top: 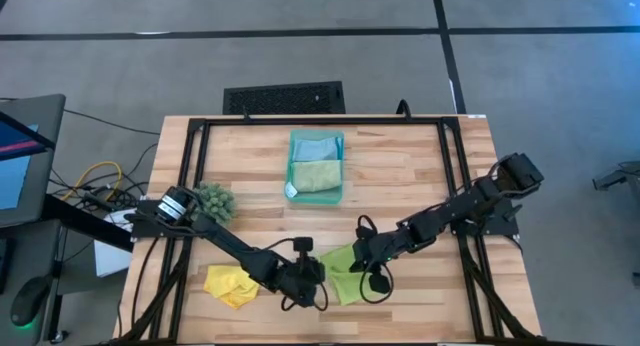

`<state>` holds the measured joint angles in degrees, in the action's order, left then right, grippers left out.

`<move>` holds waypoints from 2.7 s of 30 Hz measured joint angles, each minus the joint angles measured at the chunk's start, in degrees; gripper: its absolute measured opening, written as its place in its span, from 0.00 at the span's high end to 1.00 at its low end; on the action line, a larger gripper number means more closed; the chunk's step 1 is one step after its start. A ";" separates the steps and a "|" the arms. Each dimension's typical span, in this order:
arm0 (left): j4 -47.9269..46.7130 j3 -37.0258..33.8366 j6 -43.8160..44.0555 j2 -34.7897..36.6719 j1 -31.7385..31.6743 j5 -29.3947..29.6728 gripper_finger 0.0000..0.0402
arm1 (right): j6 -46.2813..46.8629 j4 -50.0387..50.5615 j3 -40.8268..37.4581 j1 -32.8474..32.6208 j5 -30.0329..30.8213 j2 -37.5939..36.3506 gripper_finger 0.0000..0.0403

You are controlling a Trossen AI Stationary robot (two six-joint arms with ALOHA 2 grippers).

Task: Fold microfiber towels
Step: Fold the light green microfiber cloth

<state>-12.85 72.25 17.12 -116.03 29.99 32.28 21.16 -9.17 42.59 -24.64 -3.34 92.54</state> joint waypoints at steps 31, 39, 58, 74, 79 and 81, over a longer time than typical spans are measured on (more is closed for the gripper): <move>4.91 0.09 -1.53 -6.66 -2.31 3.38 0.94 | 1.49 0.61 0.02 4.46 7.52 3.34 0.97; 4.91 0.07 -1.35 -6.64 -2.09 3.18 0.94 | 3.29 4.45 0.02 4.44 9.33 3.34 0.97; 4.74 -0.13 -0.30 -0.19 1.06 8.32 0.94 | 1.15 3.73 0.02 4.44 9.45 3.34 0.94; 12.96 0.00 -4.23 -2.77 -0.45 4.36 0.94 | -0.60 2.87 0.02 4.42 9.42 3.34 0.85; 12.62 0.02 -3.72 -3.60 -1.14 3.83 0.94 | -0.66 3.24 0.00 4.57 9.62 3.32 0.75; 12.59 -0.04 -3.76 -3.79 -1.22 3.73 0.94 | -1.26 5.18 -0.05 4.84 9.45 1.47 0.72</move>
<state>-0.26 72.20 13.36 -119.82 28.77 36.01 19.89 -3.99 42.54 -19.80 6.11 94.00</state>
